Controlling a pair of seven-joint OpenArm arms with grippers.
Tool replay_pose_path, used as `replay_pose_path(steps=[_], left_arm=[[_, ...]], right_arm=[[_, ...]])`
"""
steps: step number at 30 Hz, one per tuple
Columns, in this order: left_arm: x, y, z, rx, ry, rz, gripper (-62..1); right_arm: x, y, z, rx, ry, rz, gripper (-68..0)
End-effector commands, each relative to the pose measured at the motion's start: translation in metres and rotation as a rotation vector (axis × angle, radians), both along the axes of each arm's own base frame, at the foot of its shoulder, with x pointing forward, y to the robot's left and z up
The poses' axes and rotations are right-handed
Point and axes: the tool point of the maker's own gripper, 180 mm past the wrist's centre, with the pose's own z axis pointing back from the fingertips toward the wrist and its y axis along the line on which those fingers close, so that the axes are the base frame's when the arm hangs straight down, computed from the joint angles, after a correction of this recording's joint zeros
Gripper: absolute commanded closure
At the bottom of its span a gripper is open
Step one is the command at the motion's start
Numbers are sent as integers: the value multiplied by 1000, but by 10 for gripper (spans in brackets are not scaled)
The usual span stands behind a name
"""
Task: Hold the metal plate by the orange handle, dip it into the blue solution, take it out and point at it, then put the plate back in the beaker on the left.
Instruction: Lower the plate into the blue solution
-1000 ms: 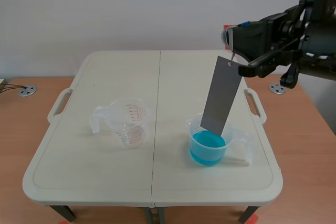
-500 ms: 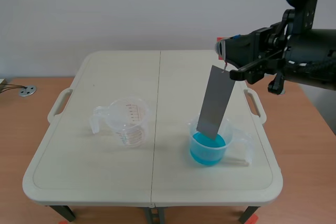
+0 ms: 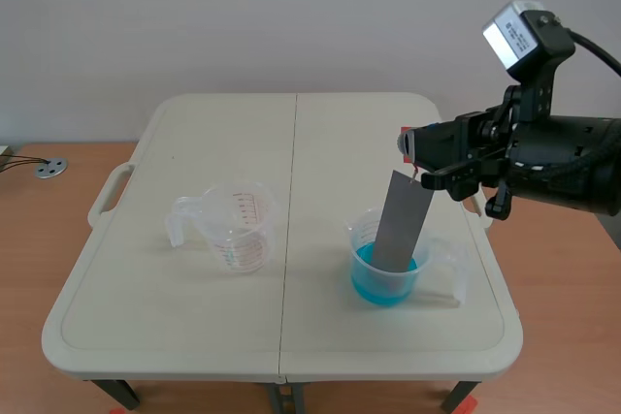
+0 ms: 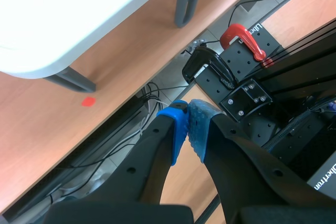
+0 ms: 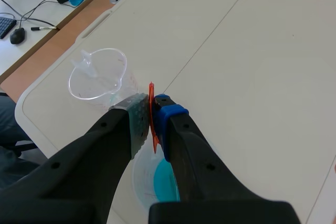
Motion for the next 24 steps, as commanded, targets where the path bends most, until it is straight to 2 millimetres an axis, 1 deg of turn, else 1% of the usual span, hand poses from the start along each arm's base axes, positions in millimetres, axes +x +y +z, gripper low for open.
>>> replay_pose_path(steps=[1, 7, 19, 24], left_arm=[[2, -6, 4, -26, -10, 0, -27], [2, -6, 4, -26, -10, 0, -27], [2, -6, 4, -27, -11, 0, -27], [2, -6, 4, -27, -11, 0, -27]], right_arm=[[3, 1, 9, 18, -34, 4, -11], [3, -1, -5, 18, 8, -3, -11], [0, -8, -32, -41, 74, -16, -11], [-1, -10, -37, -51, 88, -18, -11]])
